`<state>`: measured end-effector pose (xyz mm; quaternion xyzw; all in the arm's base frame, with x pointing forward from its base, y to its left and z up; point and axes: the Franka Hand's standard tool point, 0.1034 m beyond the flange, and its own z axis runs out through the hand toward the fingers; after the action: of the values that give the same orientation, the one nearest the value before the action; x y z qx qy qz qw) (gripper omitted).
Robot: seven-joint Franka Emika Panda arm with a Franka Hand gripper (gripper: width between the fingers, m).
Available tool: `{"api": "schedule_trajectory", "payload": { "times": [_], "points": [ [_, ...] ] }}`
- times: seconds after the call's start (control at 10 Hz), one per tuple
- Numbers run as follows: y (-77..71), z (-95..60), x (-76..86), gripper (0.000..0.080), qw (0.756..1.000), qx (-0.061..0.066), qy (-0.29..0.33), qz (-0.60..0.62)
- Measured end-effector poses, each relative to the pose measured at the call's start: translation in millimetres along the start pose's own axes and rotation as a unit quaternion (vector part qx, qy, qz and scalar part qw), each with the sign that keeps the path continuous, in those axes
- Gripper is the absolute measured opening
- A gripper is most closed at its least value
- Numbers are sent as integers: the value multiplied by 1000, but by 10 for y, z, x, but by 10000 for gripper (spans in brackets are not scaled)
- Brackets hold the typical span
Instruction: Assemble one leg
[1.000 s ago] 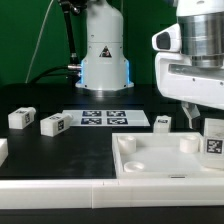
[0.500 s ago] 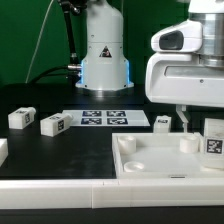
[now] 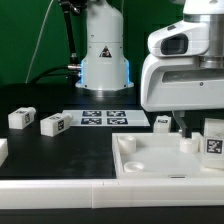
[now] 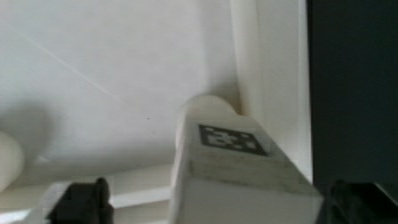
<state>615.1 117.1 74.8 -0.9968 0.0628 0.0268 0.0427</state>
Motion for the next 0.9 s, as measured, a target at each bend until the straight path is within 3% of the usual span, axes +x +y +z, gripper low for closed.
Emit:
{"api": "schedule_trajectory", "payload": {
  "times": [0.1,0.2,0.3,0.7,0.9],
  "points": [
    [-1,0,0,534,1000,0,0,8],
    [-1,0,0,333,1000,0,0,22],
    [-1,-1,0,289,1000,0,0,21],
    [-11,2,3,289,983,4,1,185],
    [5,9,13,289,944,22,7,330]
  ]
}}
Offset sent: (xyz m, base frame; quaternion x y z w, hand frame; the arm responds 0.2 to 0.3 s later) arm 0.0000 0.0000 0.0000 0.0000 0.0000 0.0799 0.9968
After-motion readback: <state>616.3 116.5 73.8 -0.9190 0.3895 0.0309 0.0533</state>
